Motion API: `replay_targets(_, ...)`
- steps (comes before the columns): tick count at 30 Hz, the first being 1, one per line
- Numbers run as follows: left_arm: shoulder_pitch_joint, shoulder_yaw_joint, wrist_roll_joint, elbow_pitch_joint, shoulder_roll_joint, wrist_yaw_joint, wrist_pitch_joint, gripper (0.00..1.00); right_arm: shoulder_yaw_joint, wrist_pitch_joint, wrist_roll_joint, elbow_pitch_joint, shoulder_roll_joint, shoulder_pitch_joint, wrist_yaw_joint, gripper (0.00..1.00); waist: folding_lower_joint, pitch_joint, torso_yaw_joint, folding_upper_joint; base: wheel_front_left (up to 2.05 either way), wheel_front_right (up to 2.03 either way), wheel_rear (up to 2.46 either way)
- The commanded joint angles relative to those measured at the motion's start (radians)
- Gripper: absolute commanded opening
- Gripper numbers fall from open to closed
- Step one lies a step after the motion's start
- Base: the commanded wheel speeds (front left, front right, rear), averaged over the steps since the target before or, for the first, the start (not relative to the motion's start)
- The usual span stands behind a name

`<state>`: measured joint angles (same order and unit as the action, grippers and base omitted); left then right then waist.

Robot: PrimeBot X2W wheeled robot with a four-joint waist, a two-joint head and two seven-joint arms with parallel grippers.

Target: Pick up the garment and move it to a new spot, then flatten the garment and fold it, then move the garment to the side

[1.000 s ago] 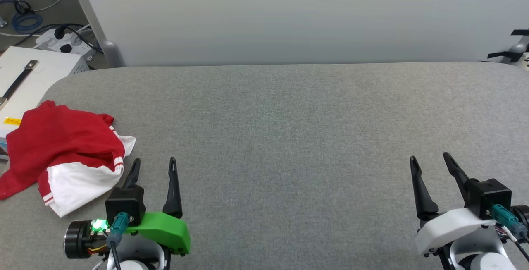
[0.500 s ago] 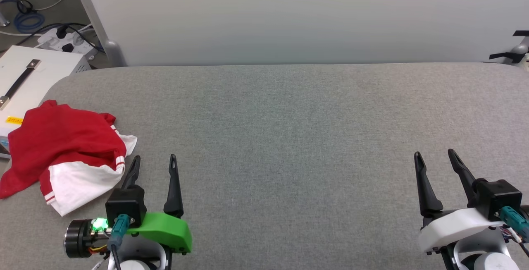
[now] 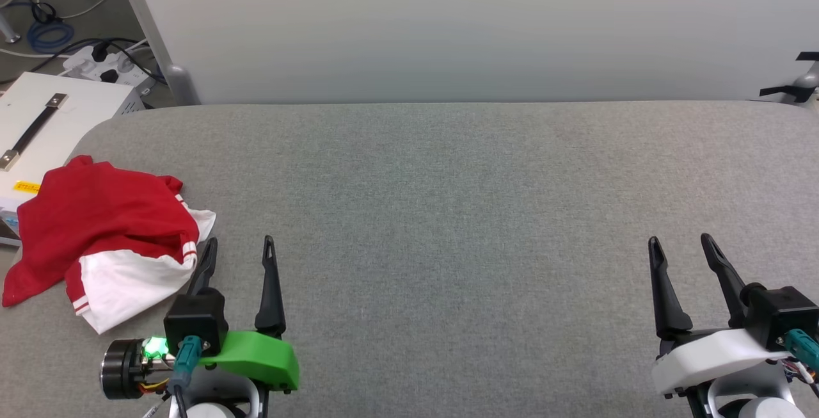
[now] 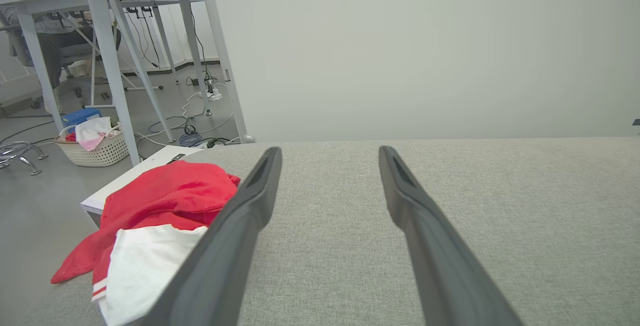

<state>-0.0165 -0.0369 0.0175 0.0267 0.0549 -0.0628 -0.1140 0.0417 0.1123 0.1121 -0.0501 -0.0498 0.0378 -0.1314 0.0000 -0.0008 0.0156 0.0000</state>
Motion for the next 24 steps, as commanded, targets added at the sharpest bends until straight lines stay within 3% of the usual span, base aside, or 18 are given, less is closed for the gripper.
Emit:
replay_targets(1,-0.005,-0.004,0.005,0.005,-0.002,-0.008,-0.01,1.0,0.004,0.013,0.014,-0.009,0.0,0.007,0.0,1.0,0.0,0.0,0.0,0.0,0.0,0.0,0.0)
replay_targets(24,-0.018,-0.019,0.013,0.007,-0.003,-0.022,-0.057,1.0,0.006,0.06,0.051,-0.013,0.0,0.031,0.0,1.0,0.0,-0.004,0.007,0.0,0.0,0.0,0.0)
